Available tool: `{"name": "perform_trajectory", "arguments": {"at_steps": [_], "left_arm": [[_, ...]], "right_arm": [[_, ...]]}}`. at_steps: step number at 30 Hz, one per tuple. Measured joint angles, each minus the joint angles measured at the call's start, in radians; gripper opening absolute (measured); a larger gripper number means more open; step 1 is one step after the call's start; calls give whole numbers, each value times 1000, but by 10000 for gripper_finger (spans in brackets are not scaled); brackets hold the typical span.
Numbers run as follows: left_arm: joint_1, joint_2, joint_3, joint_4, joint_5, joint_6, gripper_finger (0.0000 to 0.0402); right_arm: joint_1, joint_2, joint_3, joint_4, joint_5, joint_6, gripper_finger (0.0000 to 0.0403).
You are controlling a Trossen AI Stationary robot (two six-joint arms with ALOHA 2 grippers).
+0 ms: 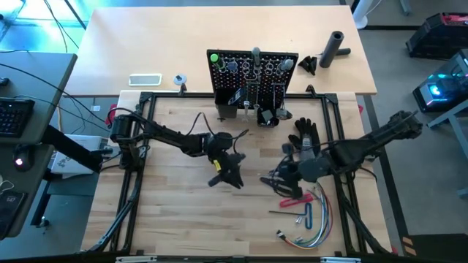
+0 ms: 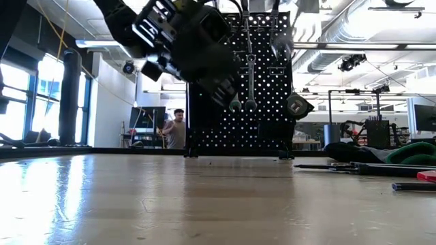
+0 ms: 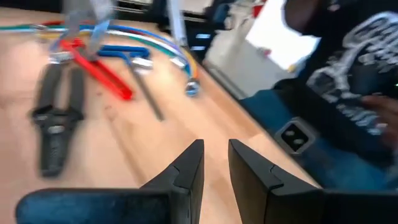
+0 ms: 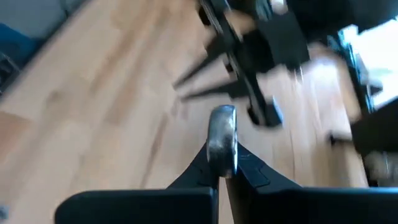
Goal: Hang tools onto peg board
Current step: Hang the silver wrench on the peg board
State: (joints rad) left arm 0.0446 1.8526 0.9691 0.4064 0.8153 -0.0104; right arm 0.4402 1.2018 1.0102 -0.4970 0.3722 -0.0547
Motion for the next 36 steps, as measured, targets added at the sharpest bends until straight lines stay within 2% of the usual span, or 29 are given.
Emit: {"name": "perform_trajectory", "arguments": {"at_steps": [5, 9, 11, 15, 19, 22, 30, 36], "left_arm": [[-31, -1, 0, -7, -113, 42, 65], [-58, -1, 0, -3, -198, 54, 64], [-71, -2, 0, -4, -246, 68, 64], [-90, -2, 0, -5, -367, 91, 64], [-100, -2, 0, 12, -417, 92, 64], [-106, -6, 0, 31, -469, 84, 64], [-120, -9, 1, 61, -719, 81, 64], [-154, -50, 1, 62, -782, 93, 64]], "right_arm": [[-44, 0, -57, -68, -14, 78, 0], [-88, -11, -121, -48, -37, 85, 0], [-114, -27, -153, 1, -52, 83, 0], [-163, -58, -214, 170, -153, 58, 0], [-192, -58, -252, 220, -190, 55, 0], [-199, -57, -263, 247, -192, 56, 0], [-192, -45, -267, 337, -200, 48, 0], [-191, -42, -267, 309, -214, 55, 0]]}}
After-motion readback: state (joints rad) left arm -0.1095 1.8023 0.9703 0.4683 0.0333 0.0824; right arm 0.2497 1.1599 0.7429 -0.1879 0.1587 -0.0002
